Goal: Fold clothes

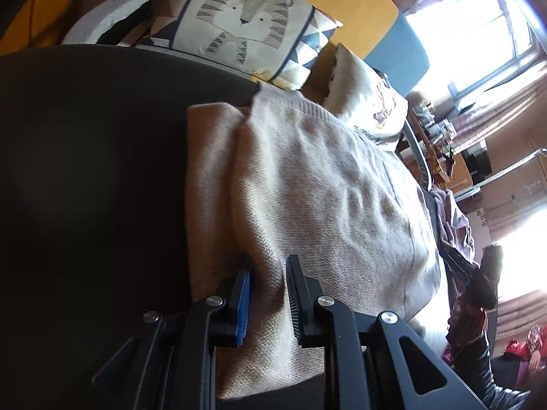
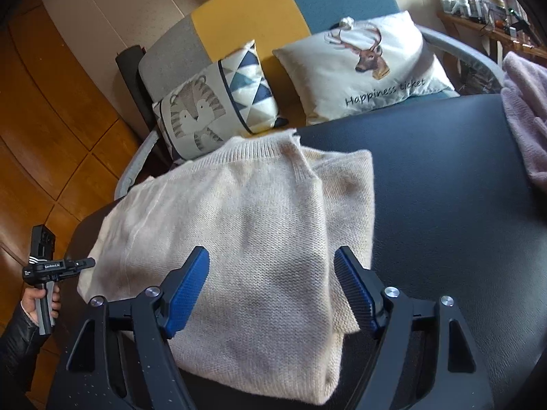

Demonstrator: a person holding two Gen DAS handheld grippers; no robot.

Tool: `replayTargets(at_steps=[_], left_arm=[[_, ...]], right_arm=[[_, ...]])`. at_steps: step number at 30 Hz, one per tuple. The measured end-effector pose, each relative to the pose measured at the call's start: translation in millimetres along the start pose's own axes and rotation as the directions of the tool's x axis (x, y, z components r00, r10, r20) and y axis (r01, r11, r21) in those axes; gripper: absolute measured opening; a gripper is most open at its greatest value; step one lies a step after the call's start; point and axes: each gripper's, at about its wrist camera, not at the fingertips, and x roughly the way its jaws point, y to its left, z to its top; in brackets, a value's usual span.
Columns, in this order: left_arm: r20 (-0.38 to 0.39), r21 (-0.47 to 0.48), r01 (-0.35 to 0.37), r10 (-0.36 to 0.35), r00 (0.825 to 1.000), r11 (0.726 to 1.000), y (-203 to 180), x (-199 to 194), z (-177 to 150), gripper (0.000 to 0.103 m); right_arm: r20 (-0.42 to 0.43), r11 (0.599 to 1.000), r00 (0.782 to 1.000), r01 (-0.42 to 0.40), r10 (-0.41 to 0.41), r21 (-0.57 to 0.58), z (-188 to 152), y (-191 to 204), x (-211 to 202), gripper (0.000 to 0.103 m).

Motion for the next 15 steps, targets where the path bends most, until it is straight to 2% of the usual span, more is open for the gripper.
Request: replayTargets(at_steps=[4, 6, 15], left_arm=[[-0.006, 0.003, 0.017, -0.017, 1.000, 1.000, 0.6, 1.4, 0.5, 0.019], [-0.009, 0.005, 0.025, -0.025, 1.000, 1.000, 0.9, 2.1, 0.7, 0.019], [-0.019, 0.004, 0.057, -0.057, 0.998, 0.998, 2.9, 4.9, 1.8, 0.019]], right_arm=[[-0.054, 1.000, 0.998, -0.021, 0.022, 0.017, -4.2, -6.4, 13.0, 0.053], [-0.066, 1.000, 0.998, -0.016, 0.018, 0.023, -6.2, -9.4, 15.7, 0.048], [-0.044, 0.997, 0.999, 0.007, -0.004, 0.076, -12.6, -24.8, 8.9, 0.047]])
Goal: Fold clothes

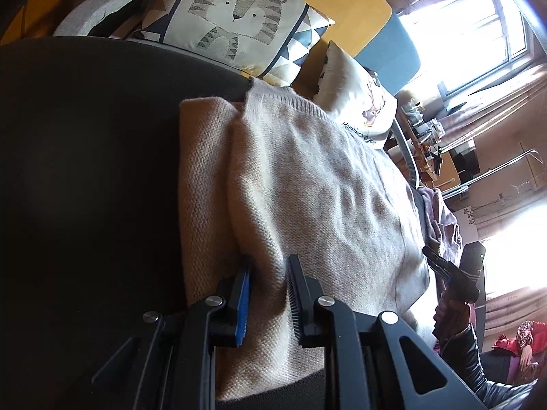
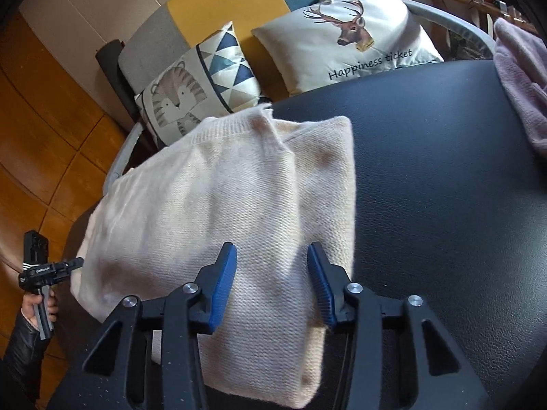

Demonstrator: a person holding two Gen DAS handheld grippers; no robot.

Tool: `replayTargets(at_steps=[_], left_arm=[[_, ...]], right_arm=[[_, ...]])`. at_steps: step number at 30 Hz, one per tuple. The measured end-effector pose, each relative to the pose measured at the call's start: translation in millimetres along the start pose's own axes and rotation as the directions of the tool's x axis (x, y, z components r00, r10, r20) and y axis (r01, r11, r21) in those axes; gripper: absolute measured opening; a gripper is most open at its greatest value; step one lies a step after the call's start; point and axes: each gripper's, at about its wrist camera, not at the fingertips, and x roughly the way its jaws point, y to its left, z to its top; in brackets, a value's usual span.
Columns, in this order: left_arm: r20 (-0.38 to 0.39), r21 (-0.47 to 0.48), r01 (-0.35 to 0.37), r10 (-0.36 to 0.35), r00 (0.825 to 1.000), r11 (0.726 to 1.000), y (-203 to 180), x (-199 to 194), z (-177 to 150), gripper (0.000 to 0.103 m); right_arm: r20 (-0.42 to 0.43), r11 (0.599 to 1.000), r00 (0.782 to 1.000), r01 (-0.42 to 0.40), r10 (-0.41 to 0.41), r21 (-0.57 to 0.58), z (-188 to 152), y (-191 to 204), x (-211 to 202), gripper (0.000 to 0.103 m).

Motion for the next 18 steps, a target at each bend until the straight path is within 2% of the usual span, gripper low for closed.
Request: replayTargets(at_steps=[3, 8, 12, 14, 15, 16, 18], left_arm=[[-0.002, -0.012, 0.003, -0.003, 1.000, 1.000, 1.0, 2.9, -0.3, 0.019], [-0.022, 0.030, 0.029, -0.029, 0.999, 0.999, -10.4, 6.3, -0.4, 0.019], [-0.043, 0.041, 0.017, -0.016, 0.999, 0.999, -13.1, 14.1, 2.9, 0.019], [-0.046, 0.035, 0.021, -0.019, 0.999, 0.999, -11.6, 16.2, 3.8, 0.019], [-0.045, 0.033, 0.026, -0.024, 0.999, 0.999, -10.9, 16.8, 4.1, 0.019], [-0.045, 0.030, 0.031, -0.029, 0.999, 0.999, -10.2, 17.3, 4.5, 0.018], [-0.042, 0.036, 0.043, -0.041, 0.998, 0.998, -9.1, 16.2, 2.5, 0.016]], right_arm=[[-0.006, 1.000, 1.000, -0.024, 0.024, 0.016, -3.2, -0.1, 2.9, 0.047], [-0.025, 0.992, 0.992, -0.124, 0.123, -0.023, -11.2, 18.6, 4.2, 0.047], [-0.041, 0.993, 0.993, -0.116, 0.115, -0.023, -12.3, 16.7, 12.3, 0.047], [-0.043, 0.990, 0.989, -0.144, 0.144, 0.010, -10.4, 9.0, 18.3, 0.046], [-0.041, 0.988, 0.988, -0.151, 0.152, 0.017, -10.4, 7.6, 19.6, 0.038], [-0.044, 0.989, 0.988, -0.147, 0.147, 0.017, -10.7, 7.2, 20.5, 0.022], [-0.055, 0.988, 0.986, -0.156, 0.157, 0.005, -14.5, 8.2, 16.8, 0.014]])
